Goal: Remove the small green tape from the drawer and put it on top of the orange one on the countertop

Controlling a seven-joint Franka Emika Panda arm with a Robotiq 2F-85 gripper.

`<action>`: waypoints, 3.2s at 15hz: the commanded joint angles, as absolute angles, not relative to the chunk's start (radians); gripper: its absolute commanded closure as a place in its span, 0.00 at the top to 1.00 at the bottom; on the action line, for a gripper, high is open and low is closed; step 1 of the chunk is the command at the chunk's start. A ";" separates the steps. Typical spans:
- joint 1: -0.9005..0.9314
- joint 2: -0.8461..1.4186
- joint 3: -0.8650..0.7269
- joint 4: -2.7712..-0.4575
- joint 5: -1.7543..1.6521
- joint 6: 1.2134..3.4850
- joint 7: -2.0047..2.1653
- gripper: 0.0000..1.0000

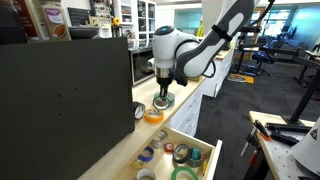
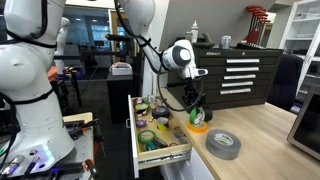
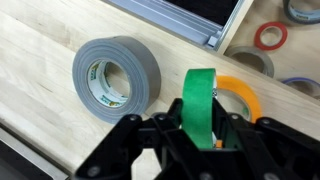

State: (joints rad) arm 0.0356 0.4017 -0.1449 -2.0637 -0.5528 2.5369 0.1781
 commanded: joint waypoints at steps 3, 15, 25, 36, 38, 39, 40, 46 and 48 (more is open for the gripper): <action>0.056 0.527 -0.195 -1.932 -0.562 2.584 0.202 0.08; 0.084 0.582 -0.284 -1.855 -0.647 2.590 0.222 0.08; 0.080 0.571 -0.275 -1.891 -0.647 2.607 0.211 0.08; 0.094 0.558 -0.242 -1.940 -0.682 2.638 0.210 0.08; 0.097 0.566 -0.235 -1.957 -0.680 2.652 0.204 0.10; 0.097 0.573 -0.233 -1.964 -0.678 2.659 0.204 0.53; 0.094 0.580 -0.230 -1.973 -0.674 2.666 0.201 0.54; 0.103 0.583 -0.241 -2.012 -0.678 2.694 0.193 0.91; 0.113 0.568 -0.252 -2.026 -0.689 2.704 0.202 1.00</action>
